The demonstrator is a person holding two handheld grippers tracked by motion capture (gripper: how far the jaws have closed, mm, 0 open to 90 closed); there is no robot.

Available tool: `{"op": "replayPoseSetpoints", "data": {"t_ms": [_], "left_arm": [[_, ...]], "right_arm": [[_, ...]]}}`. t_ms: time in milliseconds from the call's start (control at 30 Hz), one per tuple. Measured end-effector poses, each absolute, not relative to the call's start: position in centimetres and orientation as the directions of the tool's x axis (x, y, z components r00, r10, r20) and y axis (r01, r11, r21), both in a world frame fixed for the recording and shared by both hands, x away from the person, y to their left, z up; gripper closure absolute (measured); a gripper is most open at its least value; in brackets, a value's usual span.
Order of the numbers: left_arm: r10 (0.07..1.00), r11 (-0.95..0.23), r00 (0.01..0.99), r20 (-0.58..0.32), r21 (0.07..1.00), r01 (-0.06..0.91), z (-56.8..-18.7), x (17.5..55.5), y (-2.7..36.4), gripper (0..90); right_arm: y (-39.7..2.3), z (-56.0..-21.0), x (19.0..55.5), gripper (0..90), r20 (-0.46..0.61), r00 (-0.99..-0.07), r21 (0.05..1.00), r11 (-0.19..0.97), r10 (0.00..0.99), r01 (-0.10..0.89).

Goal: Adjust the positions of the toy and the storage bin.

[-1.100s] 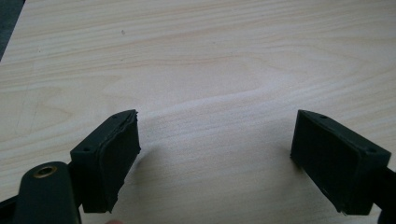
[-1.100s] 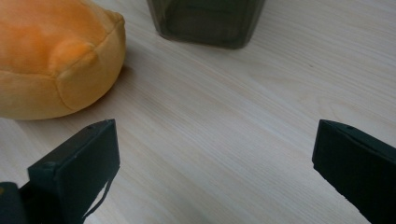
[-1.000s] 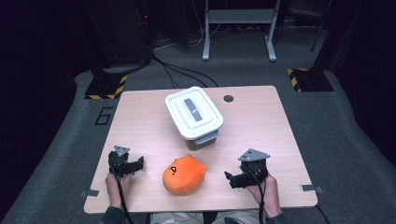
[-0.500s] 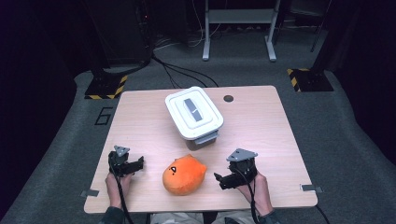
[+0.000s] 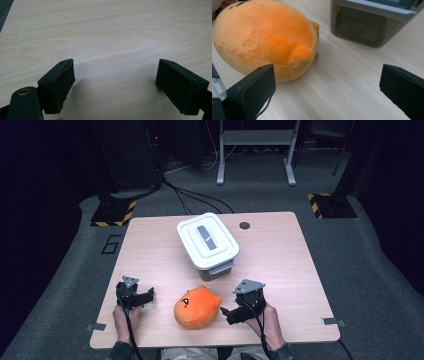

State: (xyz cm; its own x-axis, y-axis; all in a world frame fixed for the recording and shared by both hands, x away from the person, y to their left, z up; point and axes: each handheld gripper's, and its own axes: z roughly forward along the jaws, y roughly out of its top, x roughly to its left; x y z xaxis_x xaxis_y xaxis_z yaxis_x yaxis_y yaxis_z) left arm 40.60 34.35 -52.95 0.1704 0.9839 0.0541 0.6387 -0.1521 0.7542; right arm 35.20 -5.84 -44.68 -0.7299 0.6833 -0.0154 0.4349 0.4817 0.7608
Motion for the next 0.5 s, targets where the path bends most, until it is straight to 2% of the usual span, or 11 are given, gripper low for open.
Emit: {"op": "replayPoseSetpoints", "data": {"t_ms": [500], "left_arm": [[0.984,-0.151,0.17,0.053,0.754,0.639,-52.9,40.6,34.4,15.1]], "right_arm": [[-3.4,-44.3,35.3,0.0,0.007,-0.782,0.76,0.505,0.623,0.409]]}}
